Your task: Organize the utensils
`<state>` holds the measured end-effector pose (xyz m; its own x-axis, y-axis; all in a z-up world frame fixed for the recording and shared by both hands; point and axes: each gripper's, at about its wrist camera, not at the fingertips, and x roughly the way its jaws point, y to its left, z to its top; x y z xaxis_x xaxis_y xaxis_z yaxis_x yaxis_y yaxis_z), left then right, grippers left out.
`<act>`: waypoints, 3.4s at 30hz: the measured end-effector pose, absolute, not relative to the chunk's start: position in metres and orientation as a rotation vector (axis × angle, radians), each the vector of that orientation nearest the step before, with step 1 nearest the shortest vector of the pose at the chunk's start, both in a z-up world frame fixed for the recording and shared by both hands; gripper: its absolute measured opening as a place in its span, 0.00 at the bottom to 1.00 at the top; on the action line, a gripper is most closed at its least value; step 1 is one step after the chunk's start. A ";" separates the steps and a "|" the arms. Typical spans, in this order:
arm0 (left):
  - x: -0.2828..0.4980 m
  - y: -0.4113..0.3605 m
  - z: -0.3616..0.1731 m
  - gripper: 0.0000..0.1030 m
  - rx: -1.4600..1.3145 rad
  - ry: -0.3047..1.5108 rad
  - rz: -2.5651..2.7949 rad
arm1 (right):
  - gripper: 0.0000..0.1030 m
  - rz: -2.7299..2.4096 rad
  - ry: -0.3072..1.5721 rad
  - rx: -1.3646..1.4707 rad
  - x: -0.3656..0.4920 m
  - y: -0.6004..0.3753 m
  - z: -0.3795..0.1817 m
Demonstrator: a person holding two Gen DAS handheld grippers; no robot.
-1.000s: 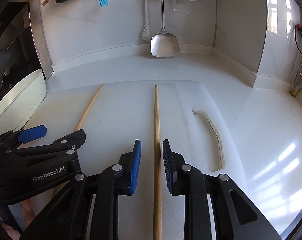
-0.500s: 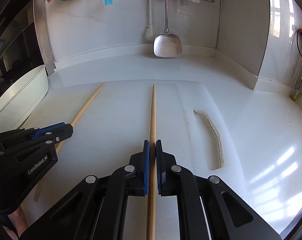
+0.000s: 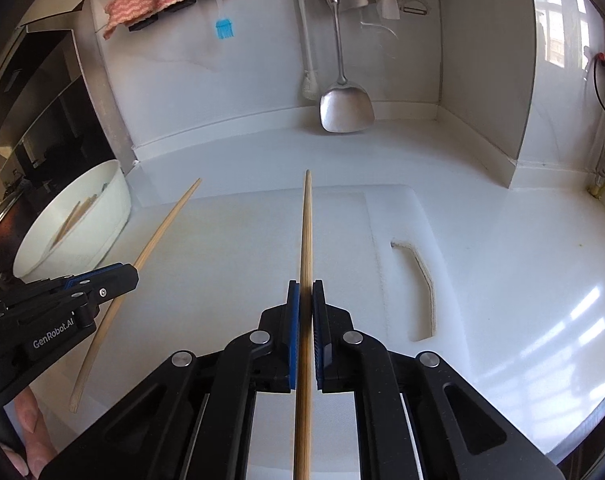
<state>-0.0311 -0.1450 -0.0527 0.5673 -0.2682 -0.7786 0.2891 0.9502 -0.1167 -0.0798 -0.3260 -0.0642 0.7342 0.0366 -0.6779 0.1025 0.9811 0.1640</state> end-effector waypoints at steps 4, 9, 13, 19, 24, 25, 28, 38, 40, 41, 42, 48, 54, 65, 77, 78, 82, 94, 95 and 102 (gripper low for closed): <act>-0.045 -0.124 -0.022 0.07 0.009 0.909 -0.287 | 0.06 0.026 0.723 0.157 -0.085 -0.312 -0.028; -0.053 -0.081 0.016 0.07 -0.039 0.878 -0.208 | 0.06 0.108 0.709 0.124 -0.082 -0.287 0.010; -0.047 -0.034 0.036 0.07 -0.076 0.852 -0.139 | 0.06 0.171 0.694 0.095 -0.074 -0.252 0.036; -0.024 0.041 0.050 0.07 -0.090 0.817 -0.087 | 0.06 0.234 0.663 0.079 -0.049 -0.180 0.059; 0.016 0.106 0.052 0.07 -0.079 0.827 -0.094 | 0.06 0.230 0.678 0.115 -0.013 -0.119 0.060; 0.025 0.117 0.052 0.07 -0.069 0.827 -0.099 | 0.06 0.225 0.682 0.112 -0.005 -0.108 0.059; 0.052 0.144 0.044 0.07 -0.045 0.842 -0.121 | 0.06 0.207 0.691 0.131 0.019 -0.077 0.055; 0.114 0.176 0.001 0.07 -0.038 0.934 -0.195 | 0.06 0.219 0.797 0.166 0.078 -0.011 0.023; 0.122 0.175 -0.008 0.07 -0.046 0.946 -0.195 | 0.06 0.221 0.815 0.166 0.088 -0.007 0.015; 0.126 0.175 -0.012 0.07 -0.048 0.953 -0.188 | 0.06 0.228 0.833 0.174 0.094 -0.005 0.011; 0.129 0.175 -0.016 0.07 -0.053 0.961 -0.185 | 0.06 0.233 0.844 0.178 0.099 -0.003 0.007; 0.148 0.171 -0.034 0.07 -0.047 1.007 -0.167 | 0.06 0.250 0.906 0.186 0.123 0.004 -0.016; 0.163 0.172 -0.051 0.07 -0.052 1.060 -0.140 | 0.06 0.264 0.960 0.179 0.138 0.008 -0.032; 0.178 0.169 -0.076 0.07 -0.061 1.141 -0.140 | 0.06 0.262 1.051 0.183 0.157 0.009 -0.055; 0.178 0.161 -0.085 0.24 -0.055 1.181 -0.142 | 0.09 0.266 1.131 0.196 0.163 0.009 -0.072; 0.177 0.162 -0.084 0.26 -0.055 1.180 -0.140 | 0.21 0.259 1.130 0.197 0.161 0.007 -0.070; 0.170 0.161 -0.073 0.71 -0.037 1.132 -0.114 | 0.33 0.232 1.084 0.190 0.154 -0.003 -0.056; 0.149 0.170 -0.031 0.88 0.011 1.056 -0.032 | 0.45 0.195 1.015 0.149 0.128 -0.025 -0.021; 0.146 0.170 -0.028 0.89 0.018 1.052 -0.025 | 0.46 0.197 1.013 0.149 0.126 -0.025 -0.018; 0.133 0.170 -0.018 0.93 -0.003 1.056 0.003 | 0.53 0.174 0.991 0.137 0.113 -0.026 -0.001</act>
<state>0.1334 0.1703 -0.0178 0.4925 0.0011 -0.8703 -0.0036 1.0000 -0.0008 0.1133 -0.0256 -0.0010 0.5358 0.2077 -0.8184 -0.0832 0.9775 0.1936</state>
